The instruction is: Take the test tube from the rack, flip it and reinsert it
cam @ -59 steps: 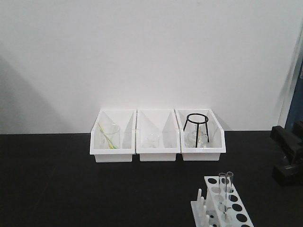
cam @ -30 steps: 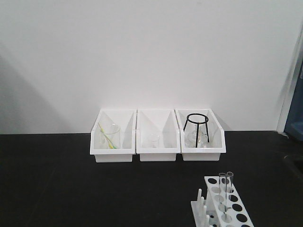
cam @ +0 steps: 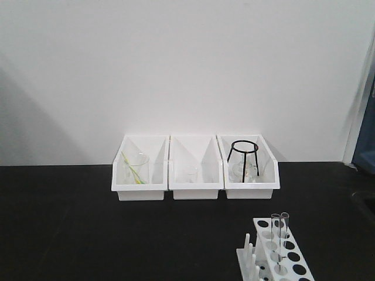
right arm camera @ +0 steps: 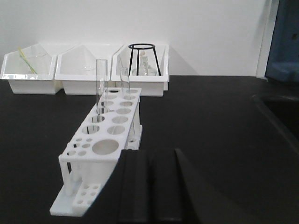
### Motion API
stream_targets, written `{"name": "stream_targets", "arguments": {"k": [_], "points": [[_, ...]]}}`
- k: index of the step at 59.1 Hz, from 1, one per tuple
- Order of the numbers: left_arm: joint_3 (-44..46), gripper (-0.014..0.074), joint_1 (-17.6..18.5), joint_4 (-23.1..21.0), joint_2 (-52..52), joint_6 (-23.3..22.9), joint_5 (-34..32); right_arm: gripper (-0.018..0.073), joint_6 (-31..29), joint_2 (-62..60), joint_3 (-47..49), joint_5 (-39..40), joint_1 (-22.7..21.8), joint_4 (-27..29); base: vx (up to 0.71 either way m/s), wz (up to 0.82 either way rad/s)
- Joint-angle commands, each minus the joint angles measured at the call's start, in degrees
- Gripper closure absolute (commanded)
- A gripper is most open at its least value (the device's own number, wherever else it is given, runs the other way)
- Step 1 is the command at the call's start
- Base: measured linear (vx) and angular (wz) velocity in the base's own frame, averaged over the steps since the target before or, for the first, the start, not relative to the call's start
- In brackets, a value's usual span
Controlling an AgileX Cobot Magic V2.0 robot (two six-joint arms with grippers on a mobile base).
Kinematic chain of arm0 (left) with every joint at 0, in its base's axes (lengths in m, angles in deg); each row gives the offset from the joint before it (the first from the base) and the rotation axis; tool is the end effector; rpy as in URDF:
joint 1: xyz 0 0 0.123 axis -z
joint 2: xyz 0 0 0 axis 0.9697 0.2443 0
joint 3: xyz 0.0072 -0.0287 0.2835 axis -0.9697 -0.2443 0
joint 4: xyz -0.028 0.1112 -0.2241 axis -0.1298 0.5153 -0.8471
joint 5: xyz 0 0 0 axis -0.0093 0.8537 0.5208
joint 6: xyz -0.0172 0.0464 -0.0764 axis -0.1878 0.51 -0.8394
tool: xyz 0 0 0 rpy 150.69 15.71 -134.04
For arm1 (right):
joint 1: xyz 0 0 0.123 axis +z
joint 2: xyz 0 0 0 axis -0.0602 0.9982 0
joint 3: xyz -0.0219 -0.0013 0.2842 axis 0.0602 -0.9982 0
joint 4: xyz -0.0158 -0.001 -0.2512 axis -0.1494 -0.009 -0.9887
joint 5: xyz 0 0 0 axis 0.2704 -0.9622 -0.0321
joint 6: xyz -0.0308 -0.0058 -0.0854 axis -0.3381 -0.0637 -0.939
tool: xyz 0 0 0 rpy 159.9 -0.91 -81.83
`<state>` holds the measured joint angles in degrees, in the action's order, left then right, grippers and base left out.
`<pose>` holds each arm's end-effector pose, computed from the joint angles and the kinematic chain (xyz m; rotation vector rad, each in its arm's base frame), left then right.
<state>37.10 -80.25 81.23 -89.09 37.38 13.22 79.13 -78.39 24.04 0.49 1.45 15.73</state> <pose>0.0542 0.0054 0.1771 -0.1796 1.7795 -0.0143 0.0558 0.0058 0.1857 -0.0747 1.6971 0.0790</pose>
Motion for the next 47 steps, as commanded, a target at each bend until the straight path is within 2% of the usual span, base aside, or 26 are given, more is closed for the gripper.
{"name": "stream_targets", "arguments": {"k": [1, 9, 47], "points": [[0.0, 0.0603, 0.4, -0.3, -0.6, 0.0, -5.0, 0.0573, 1.5, -0.7, 0.0, 3.6, -0.3, -2.4, 0.00, 0.00], [0.0, 0.0603, 0.4, -0.3, -0.6, 0.0, -5.0, 0.0573, 3.9, -0.6, 0.0, 3.6, -0.3, -4.2, 0.00, 0.00], [0.0, 0.0603, 0.4, -0.3, -0.6, 0.0, -5.0, 0.0571, 3.9, -0.6, 0.0, 3.6, -0.3, -4.2, 0.00, 0.00]]}}
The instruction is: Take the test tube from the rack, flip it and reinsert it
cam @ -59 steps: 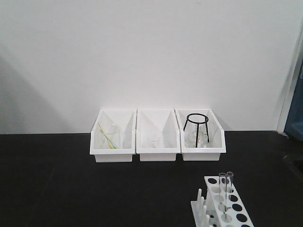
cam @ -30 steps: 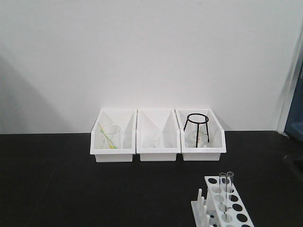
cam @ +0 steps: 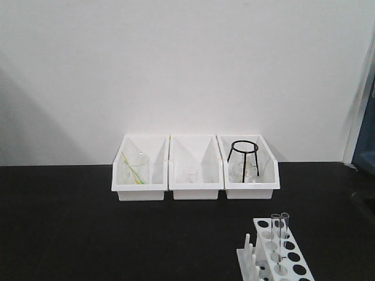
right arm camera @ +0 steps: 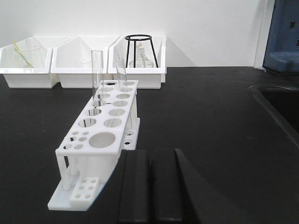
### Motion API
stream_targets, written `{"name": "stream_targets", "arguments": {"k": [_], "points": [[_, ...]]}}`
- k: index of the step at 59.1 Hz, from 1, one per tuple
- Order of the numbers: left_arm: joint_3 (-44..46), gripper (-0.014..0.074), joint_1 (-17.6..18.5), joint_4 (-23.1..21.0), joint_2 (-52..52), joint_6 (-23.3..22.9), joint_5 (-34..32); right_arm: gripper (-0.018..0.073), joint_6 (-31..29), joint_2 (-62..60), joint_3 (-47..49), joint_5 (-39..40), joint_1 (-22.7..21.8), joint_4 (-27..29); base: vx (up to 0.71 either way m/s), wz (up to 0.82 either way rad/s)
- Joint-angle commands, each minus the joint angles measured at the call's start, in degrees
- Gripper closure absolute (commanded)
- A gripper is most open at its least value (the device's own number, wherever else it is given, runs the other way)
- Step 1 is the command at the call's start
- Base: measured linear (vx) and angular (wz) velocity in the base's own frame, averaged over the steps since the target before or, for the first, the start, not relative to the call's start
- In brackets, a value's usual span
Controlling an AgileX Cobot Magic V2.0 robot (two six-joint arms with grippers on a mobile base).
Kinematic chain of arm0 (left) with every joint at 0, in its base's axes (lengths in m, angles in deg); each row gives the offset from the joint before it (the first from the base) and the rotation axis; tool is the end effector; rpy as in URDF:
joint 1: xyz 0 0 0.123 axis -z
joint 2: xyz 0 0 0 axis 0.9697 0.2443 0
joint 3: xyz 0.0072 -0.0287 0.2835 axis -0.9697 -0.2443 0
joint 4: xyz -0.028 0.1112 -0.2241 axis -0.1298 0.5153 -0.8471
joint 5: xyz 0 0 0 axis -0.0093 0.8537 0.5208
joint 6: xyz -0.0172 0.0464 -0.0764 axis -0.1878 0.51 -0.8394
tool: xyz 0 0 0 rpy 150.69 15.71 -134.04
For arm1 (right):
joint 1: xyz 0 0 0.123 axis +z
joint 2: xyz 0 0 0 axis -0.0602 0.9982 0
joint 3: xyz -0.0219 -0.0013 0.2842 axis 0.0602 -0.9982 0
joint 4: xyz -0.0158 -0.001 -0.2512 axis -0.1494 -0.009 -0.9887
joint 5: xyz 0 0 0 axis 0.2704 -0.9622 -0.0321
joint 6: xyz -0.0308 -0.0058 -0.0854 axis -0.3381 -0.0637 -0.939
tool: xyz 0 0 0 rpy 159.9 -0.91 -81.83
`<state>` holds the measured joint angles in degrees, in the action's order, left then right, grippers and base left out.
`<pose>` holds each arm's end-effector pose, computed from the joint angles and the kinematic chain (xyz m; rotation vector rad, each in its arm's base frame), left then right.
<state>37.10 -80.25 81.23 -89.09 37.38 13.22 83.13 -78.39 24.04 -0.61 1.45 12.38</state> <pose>0.0542 0.0054 0.1771 -0.1796 1.7795 -0.0143 0.0557 0.0048 0.1839 -0.0563 1.7174 0.0781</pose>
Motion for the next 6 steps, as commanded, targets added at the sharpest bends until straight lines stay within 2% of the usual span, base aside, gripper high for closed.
{"name": "stream_targets", "arguments": {"k": [1, 6], "points": [[0.0, 0.0603, 0.4, -0.3, -0.6, 0.0, -5.0, 0.0571, -0.1, -0.6, 0.0, 4.7, -0.3, -0.8, 0.00, 0.00], [0.0, 0.0603, 0.4, -0.3, -0.6, 0.0, -5.0, 0.0571, -0.1, -0.6, 0.0, 4.7, -0.3, -0.8, 0.00, 0.00]]}}
